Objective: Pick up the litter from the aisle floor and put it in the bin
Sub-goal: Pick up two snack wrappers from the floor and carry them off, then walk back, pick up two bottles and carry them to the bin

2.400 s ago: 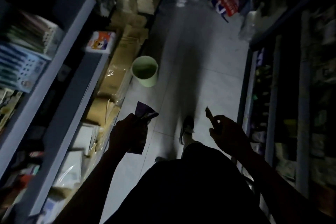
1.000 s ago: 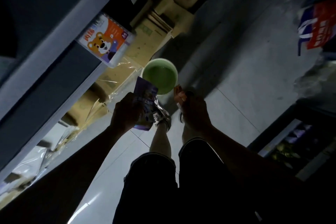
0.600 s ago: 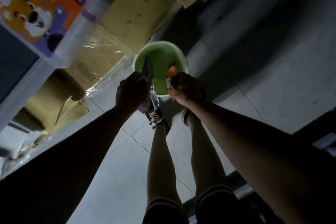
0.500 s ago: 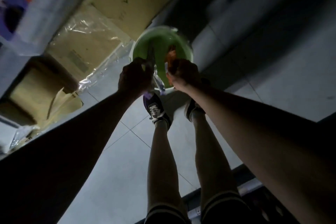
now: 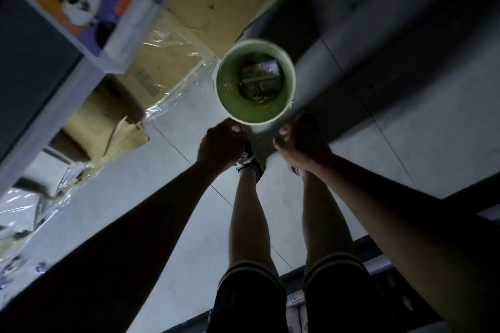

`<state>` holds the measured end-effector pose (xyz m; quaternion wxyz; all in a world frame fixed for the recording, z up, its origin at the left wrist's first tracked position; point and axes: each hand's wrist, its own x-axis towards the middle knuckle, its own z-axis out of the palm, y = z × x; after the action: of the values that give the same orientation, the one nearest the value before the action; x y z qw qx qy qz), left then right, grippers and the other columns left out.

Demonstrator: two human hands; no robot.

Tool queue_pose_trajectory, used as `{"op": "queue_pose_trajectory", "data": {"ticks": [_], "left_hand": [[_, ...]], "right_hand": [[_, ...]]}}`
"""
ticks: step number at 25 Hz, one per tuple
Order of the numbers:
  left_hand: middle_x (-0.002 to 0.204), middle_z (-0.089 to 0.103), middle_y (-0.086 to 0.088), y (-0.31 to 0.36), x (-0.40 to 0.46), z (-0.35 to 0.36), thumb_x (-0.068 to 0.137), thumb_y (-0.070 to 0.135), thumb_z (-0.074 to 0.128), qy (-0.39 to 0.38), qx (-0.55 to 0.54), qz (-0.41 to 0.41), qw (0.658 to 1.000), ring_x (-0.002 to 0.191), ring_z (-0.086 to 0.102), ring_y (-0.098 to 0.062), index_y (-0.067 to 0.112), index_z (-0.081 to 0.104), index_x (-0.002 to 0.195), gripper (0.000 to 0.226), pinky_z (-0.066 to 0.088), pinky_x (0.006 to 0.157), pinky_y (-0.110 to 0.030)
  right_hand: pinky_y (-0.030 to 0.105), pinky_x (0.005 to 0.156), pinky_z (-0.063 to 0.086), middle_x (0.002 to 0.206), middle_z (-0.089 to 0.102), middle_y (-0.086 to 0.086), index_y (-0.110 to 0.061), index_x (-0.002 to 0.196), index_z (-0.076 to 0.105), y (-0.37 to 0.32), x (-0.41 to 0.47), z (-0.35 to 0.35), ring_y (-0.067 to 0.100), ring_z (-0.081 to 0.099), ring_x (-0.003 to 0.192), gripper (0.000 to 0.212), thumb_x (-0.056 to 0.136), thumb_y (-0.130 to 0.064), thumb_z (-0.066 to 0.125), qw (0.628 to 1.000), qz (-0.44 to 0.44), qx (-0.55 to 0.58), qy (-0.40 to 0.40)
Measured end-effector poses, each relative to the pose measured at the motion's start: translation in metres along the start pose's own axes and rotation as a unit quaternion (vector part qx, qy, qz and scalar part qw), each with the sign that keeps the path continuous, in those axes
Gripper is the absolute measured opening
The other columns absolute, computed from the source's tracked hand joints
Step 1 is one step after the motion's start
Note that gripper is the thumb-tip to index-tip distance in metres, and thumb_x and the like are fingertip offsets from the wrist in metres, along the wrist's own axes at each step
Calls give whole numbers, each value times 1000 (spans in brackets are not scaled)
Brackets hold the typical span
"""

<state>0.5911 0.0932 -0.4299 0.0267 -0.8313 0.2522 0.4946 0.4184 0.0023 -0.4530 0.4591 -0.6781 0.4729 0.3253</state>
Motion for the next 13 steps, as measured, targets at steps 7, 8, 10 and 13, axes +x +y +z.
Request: {"op": "queue_pose_trajectory", "data": {"ticks": [7, 8, 10, 13], "left_hand": [[112, 73, -6, 40, -147, -49, 96, 35, 51, 23, -4, 11, 1000, 105, 67, -32, 24, 66, 113, 25, 52, 85, -36], [114, 73, -6, 42, -168, -56, 95, 37, 51, 29, -11, 5, 1000, 106, 67, -32, 26, 66, 113, 26, 54, 87, -37], [114, 73, -6, 43, -211, -66, 96, 38, 53, 57, -12, 7, 998, 105, 68, -32, 25, 66, 114, 26, 55, 86, -39], [107, 73, -6, 36, -267, -69, 97, 37, 55, 108, -15, 13, 994, 98, 70, -32, 23, 65, 114, 25, 54, 78, -38]], "right_hand": [[39, 92, 54, 119, 71, 9, -14, 121, 65, -26, -153, -73, 28, 66, 111, 33, 96, -35, 59, 995, -87, -42, 36], [36, 92, 52, 120, 71, 9, -14, 120, 66, -31, -171, -82, 28, 66, 112, 32, 96, -34, 59, 993, -102, -57, 35], [34, 90, 49, 121, 71, 6, -15, 119, 66, -37, -209, -98, 27, 64, 114, 30, 96, -33, 59, 985, -135, -102, 31], [34, 89, 48, 121, 70, 4, -19, 119, 67, -38, -252, -110, 28, 64, 114, 30, 94, -35, 61, 969, -171, -177, 23]]}}
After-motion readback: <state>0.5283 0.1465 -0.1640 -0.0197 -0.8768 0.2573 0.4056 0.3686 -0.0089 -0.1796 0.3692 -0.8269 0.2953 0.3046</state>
